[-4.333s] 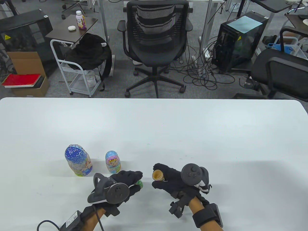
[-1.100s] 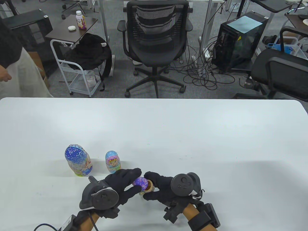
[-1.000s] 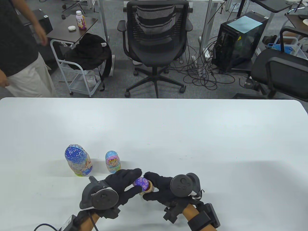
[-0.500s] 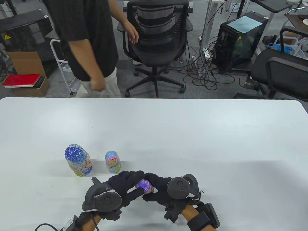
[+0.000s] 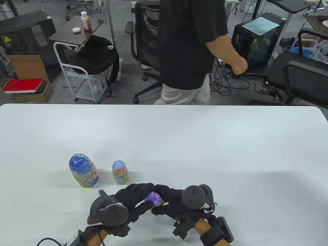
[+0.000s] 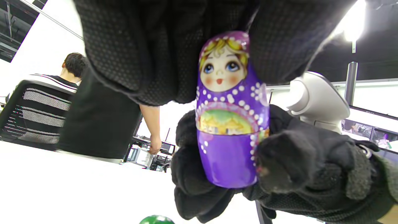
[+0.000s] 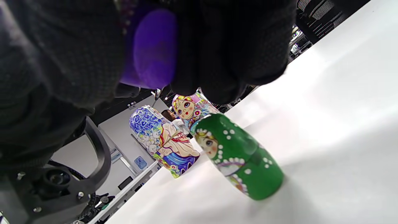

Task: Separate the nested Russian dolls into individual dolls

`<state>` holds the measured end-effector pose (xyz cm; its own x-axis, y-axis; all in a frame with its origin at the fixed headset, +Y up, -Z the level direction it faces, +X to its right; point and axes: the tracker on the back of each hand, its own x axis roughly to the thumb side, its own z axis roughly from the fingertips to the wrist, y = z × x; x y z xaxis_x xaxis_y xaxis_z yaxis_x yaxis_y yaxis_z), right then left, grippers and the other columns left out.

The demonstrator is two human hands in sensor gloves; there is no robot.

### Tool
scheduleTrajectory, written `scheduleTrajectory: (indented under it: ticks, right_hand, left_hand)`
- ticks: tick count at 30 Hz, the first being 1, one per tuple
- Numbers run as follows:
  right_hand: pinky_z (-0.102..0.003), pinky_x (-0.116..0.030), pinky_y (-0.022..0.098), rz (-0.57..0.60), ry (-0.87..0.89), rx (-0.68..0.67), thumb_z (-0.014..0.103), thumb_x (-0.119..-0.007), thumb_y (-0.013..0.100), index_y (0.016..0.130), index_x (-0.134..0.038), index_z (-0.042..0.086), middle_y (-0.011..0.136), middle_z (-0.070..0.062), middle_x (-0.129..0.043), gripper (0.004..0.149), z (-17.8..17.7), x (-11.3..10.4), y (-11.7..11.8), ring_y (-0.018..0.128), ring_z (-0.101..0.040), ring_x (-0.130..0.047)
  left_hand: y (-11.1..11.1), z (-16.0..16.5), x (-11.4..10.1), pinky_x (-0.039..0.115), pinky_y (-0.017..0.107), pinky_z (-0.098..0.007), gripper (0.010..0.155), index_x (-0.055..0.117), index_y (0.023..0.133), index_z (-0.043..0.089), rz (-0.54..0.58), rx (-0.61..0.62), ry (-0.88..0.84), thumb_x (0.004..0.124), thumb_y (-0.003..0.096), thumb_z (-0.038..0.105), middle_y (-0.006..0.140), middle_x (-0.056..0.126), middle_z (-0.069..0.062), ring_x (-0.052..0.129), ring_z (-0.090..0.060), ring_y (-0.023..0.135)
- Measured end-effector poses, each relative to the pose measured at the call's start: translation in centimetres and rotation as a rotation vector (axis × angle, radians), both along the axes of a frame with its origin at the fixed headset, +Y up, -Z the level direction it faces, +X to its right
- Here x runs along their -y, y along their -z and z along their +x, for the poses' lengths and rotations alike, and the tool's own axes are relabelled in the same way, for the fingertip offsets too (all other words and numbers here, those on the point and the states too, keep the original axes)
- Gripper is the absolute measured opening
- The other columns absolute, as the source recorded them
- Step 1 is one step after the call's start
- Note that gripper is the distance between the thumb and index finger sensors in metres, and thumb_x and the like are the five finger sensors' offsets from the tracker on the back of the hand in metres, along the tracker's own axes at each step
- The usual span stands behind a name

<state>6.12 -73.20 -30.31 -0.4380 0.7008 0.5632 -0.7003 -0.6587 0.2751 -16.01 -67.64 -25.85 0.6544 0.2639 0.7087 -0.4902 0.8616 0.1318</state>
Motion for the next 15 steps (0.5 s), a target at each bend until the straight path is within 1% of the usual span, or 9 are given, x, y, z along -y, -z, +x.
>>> scheduleTrajectory:
  ticks: [4, 7, 10, 15]
  right_hand:
    - [-0.042, -0.09, 0.05, -0.022, 0.021, 0.007, 0.045, -0.098, 0.031, 0.093, -0.071, 0.002, 0.076, -0.016, -0.1, 0.081, -0.04, 0.01, 0.01, 0.066, -0.034, -0.103]
    - [-0.043, -0.089, 0.051, -0.051, 0.035, -0.003, 0.045, -0.098, 0.031, 0.094, -0.07, 0.003, 0.077, -0.016, -0.099, 0.081, -0.17, 0.22, 0.07, 0.067, -0.035, -0.102]
    - [-0.043, -0.086, 0.055, -0.05, -0.002, -0.011, 0.045, -0.095, 0.034, 0.1, -0.064, 0.006, 0.082, -0.015, -0.096, 0.083, -0.51, 0.22, 0.07, 0.072, -0.035, -0.099]
    - [-0.044, -0.084, 0.056, -0.055, 0.016, -0.011, 0.048, -0.093, 0.036, 0.103, -0.059, 0.008, 0.085, -0.016, -0.093, 0.086, -0.49, 0.34, 0.07, 0.074, -0.036, -0.096]
  left_hand:
    - [-0.16, 0.06, 0.03, 0.088, 0.056, -0.041, 0.062, 0.069, 0.104, 0.014, 0.028, 0.008, 0.007, 0.078, 0.0527, 0.048, 0.093, 0.089, -0.014, 0.098, -0.034, 0.075]
    - [-0.12, 0.01, 0.1, 0.087, 0.056, -0.041, 0.063, 0.067, 0.105, 0.014, 0.022, 0.007, 0.004, 0.078, 0.0531, 0.049, 0.093, 0.089, -0.014, 0.097, -0.034, 0.075]
    - [-0.1, -0.1, -0.02, 0.088, 0.055, -0.041, 0.062, 0.068, 0.105, 0.015, 0.044, -0.005, -0.009, 0.078, 0.0533, 0.049, 0.093, 0.089, -0.014, 0.098, -0.034, 0.074]
    - [-0.42, -0.16, -0.43, 0.088, 0.054, -0.04, 0.062, 0.069, 0.104, 0.015, 0.08, -0.017, 0.002, 0.078, 0.0533, 0.049, 0.092, 0.091, -0.014, 0.099, -0.034, 0.073]
